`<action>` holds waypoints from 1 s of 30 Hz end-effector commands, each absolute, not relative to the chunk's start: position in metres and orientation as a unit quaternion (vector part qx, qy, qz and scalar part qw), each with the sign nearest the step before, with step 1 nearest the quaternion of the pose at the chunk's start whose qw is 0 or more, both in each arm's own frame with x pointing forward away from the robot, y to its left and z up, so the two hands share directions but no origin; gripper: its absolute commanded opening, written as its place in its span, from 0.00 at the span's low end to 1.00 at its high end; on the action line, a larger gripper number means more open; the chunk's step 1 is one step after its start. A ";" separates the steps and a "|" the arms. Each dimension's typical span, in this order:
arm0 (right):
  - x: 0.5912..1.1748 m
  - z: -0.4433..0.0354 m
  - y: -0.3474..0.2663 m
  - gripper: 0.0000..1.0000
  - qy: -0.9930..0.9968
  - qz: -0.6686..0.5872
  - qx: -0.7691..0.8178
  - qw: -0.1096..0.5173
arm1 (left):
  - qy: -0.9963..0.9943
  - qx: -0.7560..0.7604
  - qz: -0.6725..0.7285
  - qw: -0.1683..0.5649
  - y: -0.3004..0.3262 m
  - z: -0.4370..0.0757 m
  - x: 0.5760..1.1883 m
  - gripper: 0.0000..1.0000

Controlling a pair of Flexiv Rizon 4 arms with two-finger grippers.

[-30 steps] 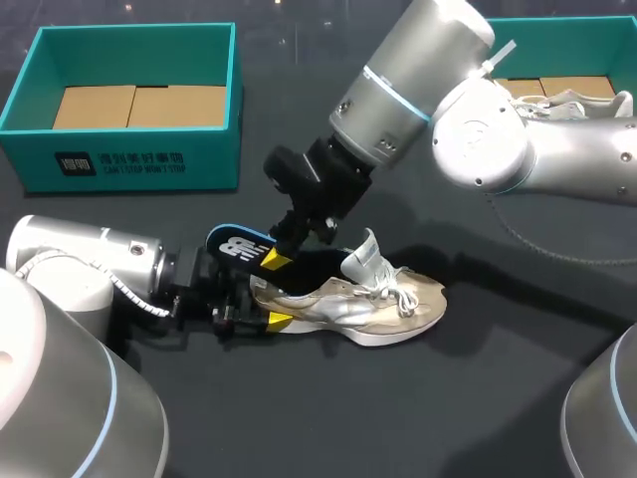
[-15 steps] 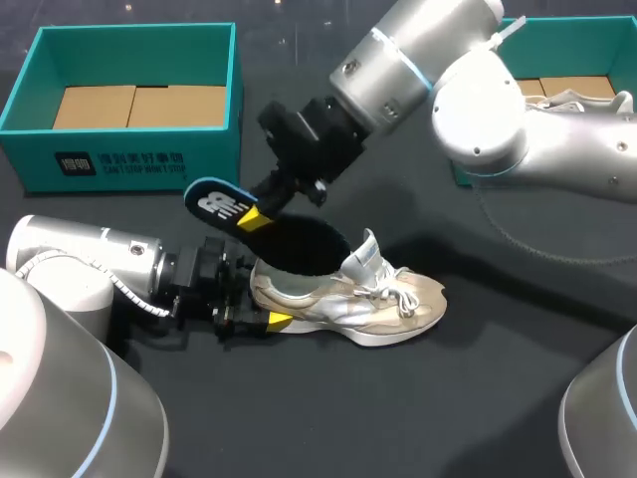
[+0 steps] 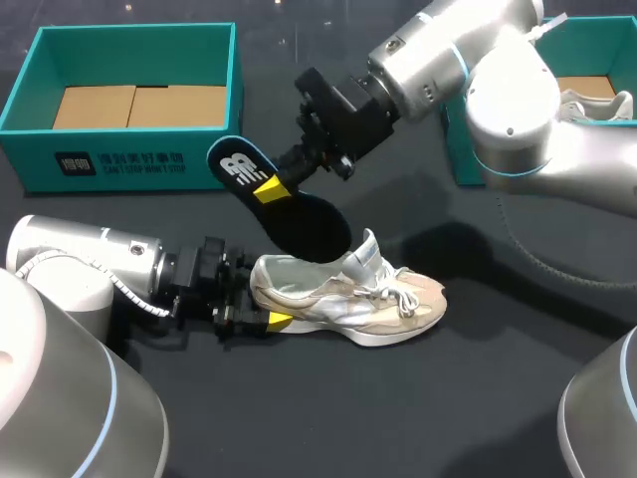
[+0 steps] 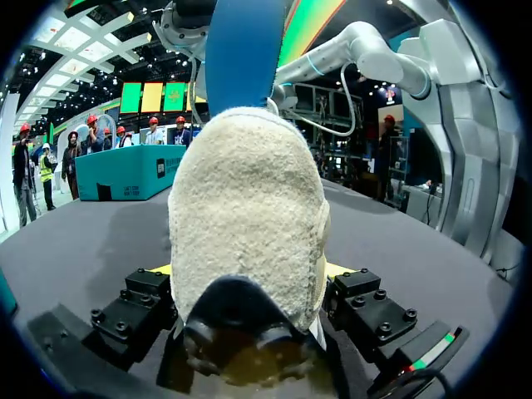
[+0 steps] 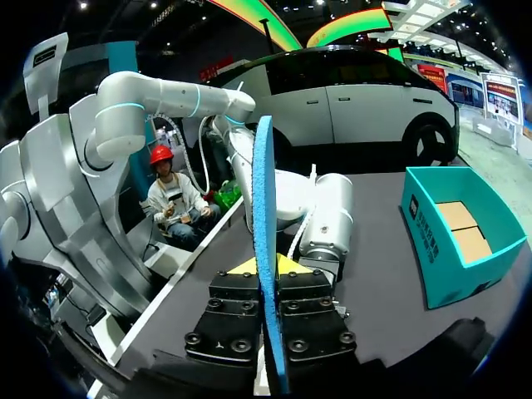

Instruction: Take the shoe out of the shoebox, open the shoe tongue, remove and reinsert the insole, then place the shoe into the shoebox

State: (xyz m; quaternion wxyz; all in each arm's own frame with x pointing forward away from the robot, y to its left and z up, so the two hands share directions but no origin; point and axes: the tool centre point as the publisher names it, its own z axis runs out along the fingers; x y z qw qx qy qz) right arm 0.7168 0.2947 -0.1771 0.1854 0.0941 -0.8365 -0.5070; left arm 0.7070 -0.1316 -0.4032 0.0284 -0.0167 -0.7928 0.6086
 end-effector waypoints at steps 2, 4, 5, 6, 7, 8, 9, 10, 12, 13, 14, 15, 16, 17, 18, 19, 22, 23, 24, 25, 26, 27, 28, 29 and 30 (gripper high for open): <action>0.719 -0.163 0.294 0.00 -0.832 -0.526 0.079 0.159 | -0.793 -0.016 0.608 0.028 -0.132 -0.405 0.706 0.00; 0.723 -0.146 0.285 0.00 -0.826 -0.544 0.049 0.139 | -0.793 -0.016 0.608 0.028 -0.132 -0.405 0.706 0.00; 0.724 -0.139 0.280 0.00 -0.828 -0.546 0.029 0.123 | -0.793 -0.016 0.608 0.028 -0.132 -0.405 0.706 0.00; 0.724 -0.131 0.275 0.00 -0.825 -0.552 0.009 0.119 | -0.793 -0.016 0.608 0.028 -0.132 -0.405 0.706 0.00; 0.723 -0.124 0.269 0.00 -0.822 -0.559 0.009 0.109 | -0.793 -0.016 0.608 0.028 -0.132 -0.405 0.706 0.00; 0.721 -0.115 0.261 0.00 -0.818 -0.567 0.005 0.100 | -0.793 -0.016 0.608 0.028 -0.132 -0.405 0.706 0.00; 0.719 -0.107 0.255 0.00 -0.814 -0.573 -0.009 0.097 | -0.793 -0.016 0.608 0.028 -0.132 -0.405 0.706 0.00; 0.718 -0.100 0.246 0.00 -0.800 -0.590 -0.027 0.100 | -0.793 -0.016 0.608 0.028 -0.132 -0.405 0.706 0.00; 0.716 -0.093 0.236 0.00 -0.784 -0.611 -0.051 0.102 | -0.793 -0.016 0.608 0.028 -0.132 -0.405 0.706 0.00; 0.716 -0.093 0.236 0.00 -0.784 -0.611 -0.051 0.102 | -0.793 -0.016 0.608 0.028 -0.132 -0.405 0.706 0.00; 0.716 -0.093 0.236 0.00 -0.784 -0.611 -0.051 0.102 | -0.793 -0.016 0.608 0.028 -0.132 -0.405 0.706 0.00; 0.716 -0.093 0.236 0.00 -0.784 -0.611 -0.051 0.102 | -0.793 -0.016 0.608 0.028 -0.132 -0.405 0.706 0.00; 0.716 -0.093 0.236 0.00 -0.784 -0.611 -0.051 0.102 | -0.793 -0.016 0.608 0.028 -0.132 -0.405 0.706 0.00; 0.716 -0.093 0.236 0.00 -0.784 -0.611 -0.051 0.102 | -0.793 -0.016 0.608 0.028 -0.132 -0.405 0.706 0.00; 0.716 -0.093 0.236 0.00 -0.784 -0.611 -0.051 0.102 | -0.793 -0.016 0.608 0.028 -0.132 -0.405 0.706 0.00; 0.716 -0.093 0.236 0.00 -0.784 -0.611 -0.051 0.102 | -0.793 -0.016 0.608 0.028 -0.132 -0.405 0.706 0.00; 0.716 -0.093 0.236 0.00 -0.784 -0.611 -0.051 0.102 | -0.793 -0.016 0.608 0.028 -0.132 -0.405 0.706 0.00; 0.716 -0.093 0.236 0.00 -0.784 -0.611 -0.051 0.102 | -0.793 -0.016 0.608 0.028 -0.132 -0.405 0.706 0.00; 0.716 -0.093 0.236 0.00 -0.784 -0.611 -0.051 0.102 | -0.793 -0.016 0.608 0.028 -0.132 -0.405 0.706 0.00; 0.716 -0.093 0.236 0.00 -0.784 -0.611 -0.051 0.102 | -0.793 -0.016 0.608 0.028 -0.132 -0.405 0.706 0.00; 0.716 -0.093 0.236 0.00 -0.784 -0.611 -0.051 0.102 | -0.793 -0.016 0.608 0.028 -0.132 -0.405 0.706 0.00; 0.716 -0.093 0.236 0.00 -0.784 -0.611 -0.051 0.102 | -0.793 -0.016 0.608 0.028 -0.132 -0.405 0.706 0.00; 0.716 -0.093 0.236 0.00 -0.784 -0.611 -0.051 0.102 | -0.793 -0.016 0.608 0.028 -0.132 -0.405 0.706 0.00; 0.716 -0.093 0.236 0.00 -0.784 -0.611 -0.051 0.102 | -0.793 -0.016 0.608 0.028 -0.132 -0.405 0.706 0.00; 0.717 -0.090 0.233 0.00 -0.780 -0.615 -0.056 0.096 | -0.793 -0.016 0.608 0.028 -0.132 -0.405 0.706 0.00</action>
